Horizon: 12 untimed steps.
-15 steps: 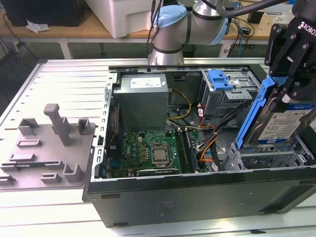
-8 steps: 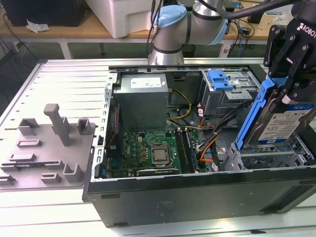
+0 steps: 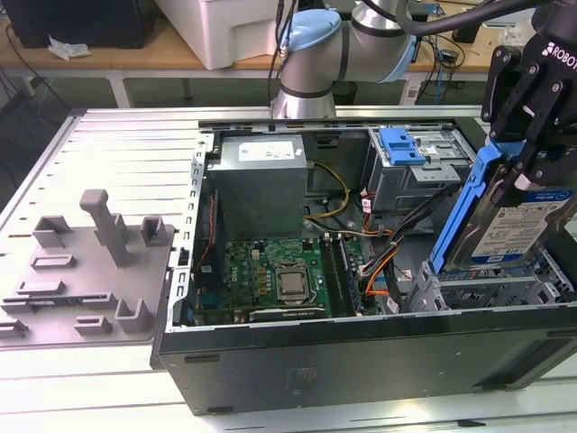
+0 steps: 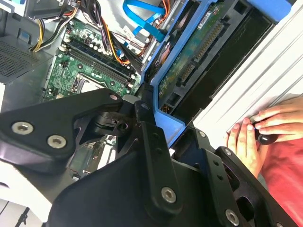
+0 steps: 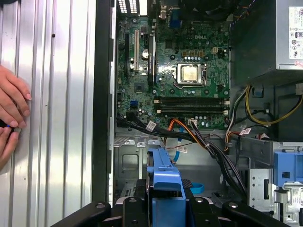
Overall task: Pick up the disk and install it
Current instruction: 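Insert the disk into the insertion slot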
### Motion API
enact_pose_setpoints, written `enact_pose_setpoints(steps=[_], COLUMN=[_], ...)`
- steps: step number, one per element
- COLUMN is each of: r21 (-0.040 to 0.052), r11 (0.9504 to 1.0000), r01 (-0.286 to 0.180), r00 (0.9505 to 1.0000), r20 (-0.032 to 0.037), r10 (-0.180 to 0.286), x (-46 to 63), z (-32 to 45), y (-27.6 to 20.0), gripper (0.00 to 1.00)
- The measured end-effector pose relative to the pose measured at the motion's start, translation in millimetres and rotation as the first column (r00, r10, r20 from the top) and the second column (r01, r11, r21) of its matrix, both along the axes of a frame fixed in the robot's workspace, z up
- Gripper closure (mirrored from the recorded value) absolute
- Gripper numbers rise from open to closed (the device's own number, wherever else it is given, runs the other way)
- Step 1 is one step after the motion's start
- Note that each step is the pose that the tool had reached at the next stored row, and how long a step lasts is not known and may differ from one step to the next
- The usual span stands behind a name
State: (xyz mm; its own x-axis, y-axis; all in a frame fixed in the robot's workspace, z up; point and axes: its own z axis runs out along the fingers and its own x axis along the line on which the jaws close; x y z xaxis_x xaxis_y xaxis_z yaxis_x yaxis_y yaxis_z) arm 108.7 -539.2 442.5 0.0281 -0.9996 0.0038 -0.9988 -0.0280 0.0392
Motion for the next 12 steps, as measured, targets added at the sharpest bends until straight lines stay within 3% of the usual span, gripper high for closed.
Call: enact_pose_setpoints(steps=[12], r21=[0.0], r11=[1.0], r01=[0.0], r00=[1.0], r20=[0.0], r10=[0.0], x=[0.0], z=[-2.0], y=[0.0], gripper=[0.63])
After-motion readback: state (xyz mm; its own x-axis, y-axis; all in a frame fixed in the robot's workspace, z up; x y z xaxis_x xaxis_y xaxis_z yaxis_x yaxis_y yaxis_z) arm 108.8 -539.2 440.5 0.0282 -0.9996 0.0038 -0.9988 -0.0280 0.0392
